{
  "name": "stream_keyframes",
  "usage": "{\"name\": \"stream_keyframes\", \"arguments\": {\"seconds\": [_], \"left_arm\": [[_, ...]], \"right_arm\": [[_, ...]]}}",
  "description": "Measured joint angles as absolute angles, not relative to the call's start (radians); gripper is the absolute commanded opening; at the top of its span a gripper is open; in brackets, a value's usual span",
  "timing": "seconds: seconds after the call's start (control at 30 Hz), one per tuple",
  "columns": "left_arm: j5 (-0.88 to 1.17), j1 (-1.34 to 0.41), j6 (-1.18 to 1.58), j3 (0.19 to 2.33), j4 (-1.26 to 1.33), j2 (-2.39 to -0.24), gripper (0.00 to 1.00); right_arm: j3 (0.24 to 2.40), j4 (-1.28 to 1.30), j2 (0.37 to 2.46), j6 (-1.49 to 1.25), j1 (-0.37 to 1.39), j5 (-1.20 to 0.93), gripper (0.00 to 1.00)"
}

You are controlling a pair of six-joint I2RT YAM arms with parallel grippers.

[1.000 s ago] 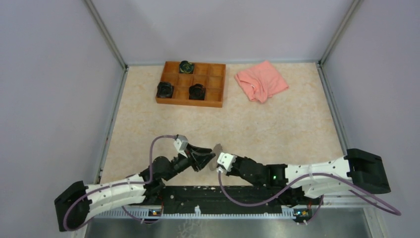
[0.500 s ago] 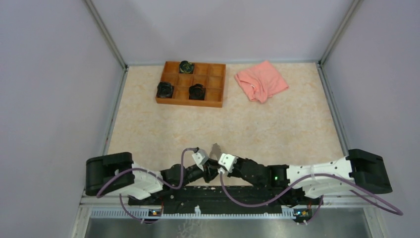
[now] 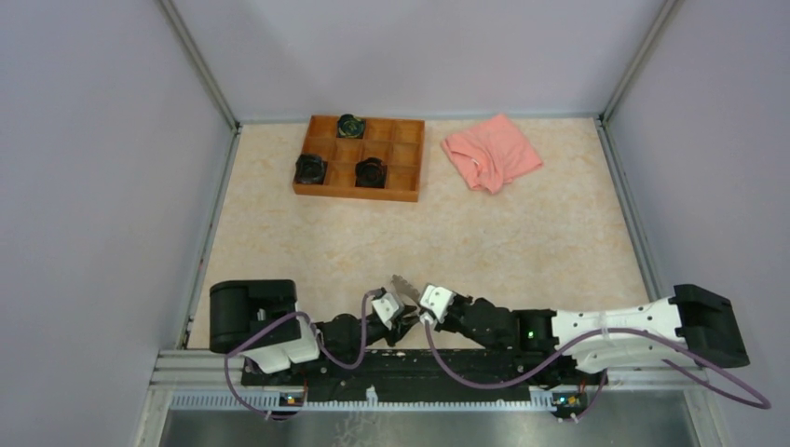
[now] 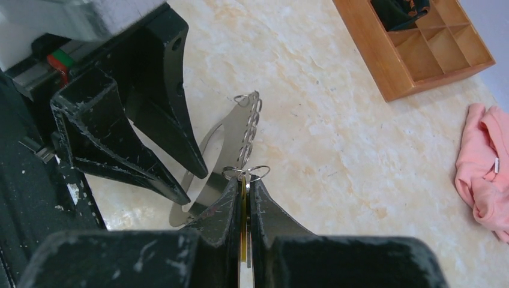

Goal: Remove the keys from the keyring

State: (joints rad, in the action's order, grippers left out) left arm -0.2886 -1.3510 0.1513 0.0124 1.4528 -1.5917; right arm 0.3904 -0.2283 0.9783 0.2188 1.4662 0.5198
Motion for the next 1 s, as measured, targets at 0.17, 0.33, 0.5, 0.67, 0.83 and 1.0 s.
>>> {"name": "stream_keyframes", "arguments": {"seconds": [0.17,0.33,0.5,0.67,0.83,1.0], "left_arm": [[-0.271,-1.354,0.076,0.012,1.445,-1.505,0.37],[-0.231,-1.356,-0.002,0.013,1.412,-1.269,0.37],[-0.221,-1.356,-0.048,0.013,1.282,-1.059,0.36],[-0.234,-1.356,-0.046,0.013,1.143,-0.95,0.36],[-0.256,-1.356,-0.027,0.013,1.099,-0.958,0.35],[-0.259,-1.356,-0.02,0.013,1.096,-1.02,0.33]], "right_arm": [[0.392,-0.217,0.975,0.24,1.467,0.512,0.0],[0.393,-0.216,0.975,0.253,1.471,0.492,0.0],[0.393,-0.218,0.962,0.253,1.471,0.476,0.0],[0.393,-0.226,0.928,0.25,1.471,0.469,0.0],[0.392,-0.24,0.916,0.25,1.471,0.456,0.0],[0.392,-0.236,0.905,0.25,1.471,0.437,0.0]]}}
